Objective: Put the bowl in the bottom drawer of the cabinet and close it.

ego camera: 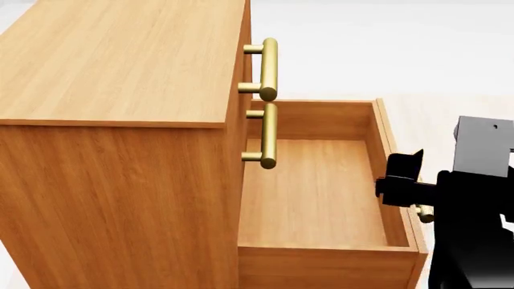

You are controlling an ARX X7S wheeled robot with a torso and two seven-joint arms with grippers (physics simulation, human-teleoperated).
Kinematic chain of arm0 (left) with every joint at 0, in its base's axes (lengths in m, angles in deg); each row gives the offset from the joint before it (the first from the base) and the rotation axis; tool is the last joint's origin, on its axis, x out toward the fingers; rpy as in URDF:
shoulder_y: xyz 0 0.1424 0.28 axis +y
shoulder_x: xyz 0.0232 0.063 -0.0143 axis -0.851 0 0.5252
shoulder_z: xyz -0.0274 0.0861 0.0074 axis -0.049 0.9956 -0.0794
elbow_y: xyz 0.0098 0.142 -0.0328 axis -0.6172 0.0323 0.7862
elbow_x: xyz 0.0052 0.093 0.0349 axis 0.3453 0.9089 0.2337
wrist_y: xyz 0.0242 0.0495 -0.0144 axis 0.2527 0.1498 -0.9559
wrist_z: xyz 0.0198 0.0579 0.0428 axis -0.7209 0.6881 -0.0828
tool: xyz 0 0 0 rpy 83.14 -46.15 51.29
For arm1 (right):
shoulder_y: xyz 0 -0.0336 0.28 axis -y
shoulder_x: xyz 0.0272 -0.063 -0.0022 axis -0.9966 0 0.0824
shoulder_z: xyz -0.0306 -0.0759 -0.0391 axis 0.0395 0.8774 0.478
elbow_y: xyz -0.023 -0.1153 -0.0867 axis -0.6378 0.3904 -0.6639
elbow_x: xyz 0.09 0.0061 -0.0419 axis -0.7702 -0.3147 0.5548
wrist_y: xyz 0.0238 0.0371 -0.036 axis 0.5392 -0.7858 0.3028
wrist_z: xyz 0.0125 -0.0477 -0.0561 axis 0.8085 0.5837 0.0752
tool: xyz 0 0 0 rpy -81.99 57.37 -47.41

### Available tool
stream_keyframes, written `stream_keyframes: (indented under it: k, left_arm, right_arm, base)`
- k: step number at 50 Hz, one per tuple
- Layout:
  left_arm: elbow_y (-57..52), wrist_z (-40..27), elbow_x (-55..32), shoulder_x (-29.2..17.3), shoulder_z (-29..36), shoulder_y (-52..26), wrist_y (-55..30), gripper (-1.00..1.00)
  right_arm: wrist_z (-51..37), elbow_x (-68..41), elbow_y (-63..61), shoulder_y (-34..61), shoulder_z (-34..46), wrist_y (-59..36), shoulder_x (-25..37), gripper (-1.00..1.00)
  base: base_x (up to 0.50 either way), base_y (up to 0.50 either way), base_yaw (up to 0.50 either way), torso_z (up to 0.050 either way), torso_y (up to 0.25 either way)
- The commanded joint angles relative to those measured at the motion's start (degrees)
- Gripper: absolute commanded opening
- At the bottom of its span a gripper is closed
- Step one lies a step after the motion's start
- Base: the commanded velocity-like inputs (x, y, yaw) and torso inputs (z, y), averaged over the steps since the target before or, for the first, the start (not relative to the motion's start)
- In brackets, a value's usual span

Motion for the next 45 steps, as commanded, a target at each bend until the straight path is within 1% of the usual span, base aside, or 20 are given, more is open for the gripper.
stream_keyframes:
  k: [1, 32, 45]
  left_arm:
    - [0.46, 0.11, 0.47, -0.24, 0.40, 0.01, 0.86, 1.00]
    - [0.83, -0.40, 0.62, -0.54, 0.91, -0.20, 1.38, 1.00]
    - [1.08, -0.53, 0.36, -0.67, 1.09, -0.49, 1.43, 1.00]
  right_arm:
    - [-1.82, -0.15, -4.84, -0.49, -2.10, -0.96, 1.30, 1.00]
    - [-8.68, 1.79, -6.70, -2.96, -8.72, -1.48, 2.41, 1.00]
    - [-12.55, 2.43, -3.66, -2.64, -12.54, -3.91, 1.64, 1.00]
  base:
    - [0.00, 0.00, 0.00, 0.000, 0.000]
    - [0.00, 0.00, 0.00, 0.000, 0.000]
    - [0.00, 0.00, 0.00, 0.000, 0.000]
